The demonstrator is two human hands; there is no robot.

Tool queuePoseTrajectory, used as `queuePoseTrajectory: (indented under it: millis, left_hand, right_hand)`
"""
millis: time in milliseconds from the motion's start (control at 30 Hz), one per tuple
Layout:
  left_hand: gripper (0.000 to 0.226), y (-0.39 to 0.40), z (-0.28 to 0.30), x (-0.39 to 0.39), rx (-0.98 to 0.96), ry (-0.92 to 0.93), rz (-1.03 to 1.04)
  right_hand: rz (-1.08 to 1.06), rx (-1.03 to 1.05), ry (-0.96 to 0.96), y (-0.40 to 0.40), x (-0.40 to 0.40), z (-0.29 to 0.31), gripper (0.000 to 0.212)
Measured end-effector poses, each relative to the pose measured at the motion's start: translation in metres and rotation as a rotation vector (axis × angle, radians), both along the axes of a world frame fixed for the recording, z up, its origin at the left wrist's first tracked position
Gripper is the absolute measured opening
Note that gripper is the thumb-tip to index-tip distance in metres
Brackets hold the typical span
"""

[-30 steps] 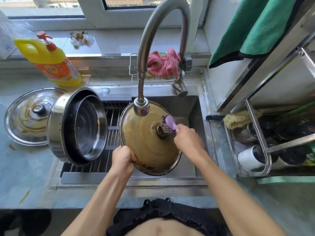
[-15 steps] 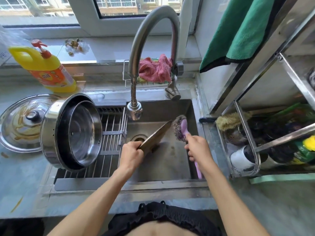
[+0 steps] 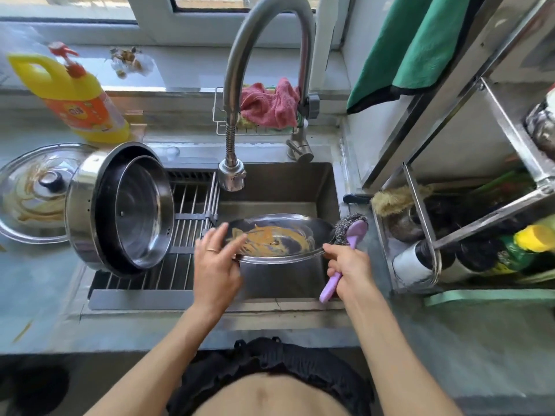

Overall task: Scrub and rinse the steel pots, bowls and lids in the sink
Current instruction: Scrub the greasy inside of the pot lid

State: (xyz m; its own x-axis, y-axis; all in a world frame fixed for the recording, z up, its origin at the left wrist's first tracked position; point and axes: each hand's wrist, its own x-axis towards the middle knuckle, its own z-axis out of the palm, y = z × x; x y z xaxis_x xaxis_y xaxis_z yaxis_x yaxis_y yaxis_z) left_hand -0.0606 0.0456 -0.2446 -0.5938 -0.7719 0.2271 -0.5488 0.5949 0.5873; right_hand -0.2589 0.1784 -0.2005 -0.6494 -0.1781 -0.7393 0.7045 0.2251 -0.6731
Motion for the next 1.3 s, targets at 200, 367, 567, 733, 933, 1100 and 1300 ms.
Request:
queuePoseTrajectory:
  millis: [200, 367, 567, 733, 933, 1100, 1300]
  left_hand:
    - [0.053, -0.017, 0.029, 0.005, 1.451, 0.795, 0.619]
    - [0.063, -0.015, 0.020, 0.002, 1.374, 0.682, 0.697]
    - [0.021, -0.016, 0.035, -0.007, 1.580, 0.534, 0.495]
    - [0.030, -0.034, 0.035, -0.011, 1.277, 0.451, 0.447]
    - [0.017, -0.044, 0.038, -0.002, 1.232, 0.483, 0.351]
    - [0.025, -0.064, 0.042, 0.012, 1.183, 0.483, 0.310]
    - [0.034, -0.071, 0.044, 0.023, 1.094, 0.533, 0.314]
  right_hand:
    - [-0.123, -0.091, -0.010, 0.005, 0.021, -0.005, 0.023]
    - [-0.183, -0.184, -0.004, 0.000, 0.039, -0.009, 0.025]
    - [0.014, 0.004, 0.129, 0.014, 0.043, -0.019, 0.014]
    - [0.571, 0.523, 0.588, 0.017, 0.042, 0.002, 0.024]
    - [1.127, 0.428, 0.718, -0.030, 0.067, 0.019, 0.021]
    - [1.184, 0.467, 0.834, -0.032, 0.073, 0.013, 0.024]
    - [1.177, 0.610, 0.871, -0.055, 0.095, 0.023, 0.036]
